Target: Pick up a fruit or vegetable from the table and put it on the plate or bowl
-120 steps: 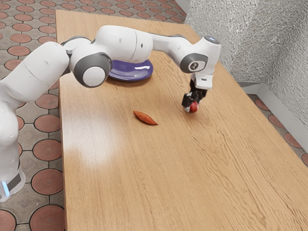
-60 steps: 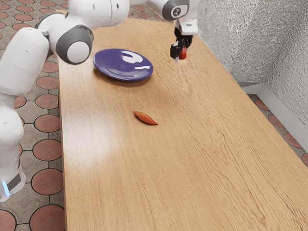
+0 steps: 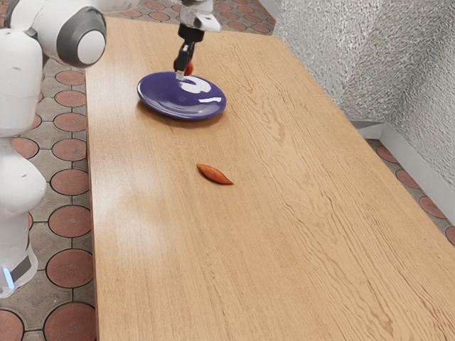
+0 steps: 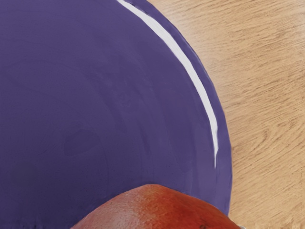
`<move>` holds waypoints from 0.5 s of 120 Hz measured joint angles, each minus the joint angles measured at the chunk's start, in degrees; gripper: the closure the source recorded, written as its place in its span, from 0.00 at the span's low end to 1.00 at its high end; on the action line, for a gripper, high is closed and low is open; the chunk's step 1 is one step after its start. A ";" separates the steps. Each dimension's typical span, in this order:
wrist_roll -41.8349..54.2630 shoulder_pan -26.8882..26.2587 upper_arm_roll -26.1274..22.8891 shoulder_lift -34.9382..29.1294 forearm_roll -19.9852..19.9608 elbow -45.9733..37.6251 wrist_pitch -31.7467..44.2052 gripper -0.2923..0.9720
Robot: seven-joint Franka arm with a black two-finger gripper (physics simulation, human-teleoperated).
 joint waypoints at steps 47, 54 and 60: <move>-3.57 -0.01 0.14 -3.07 -0.79 -4.09 -1.01 0.31; -3.95 -0.01 0.14 -3.10 -0.80 -4.12 -1.09 0.29; -4.25 -0.02 0.14 -3.11 -0.79 -4.12 -1.14 0.27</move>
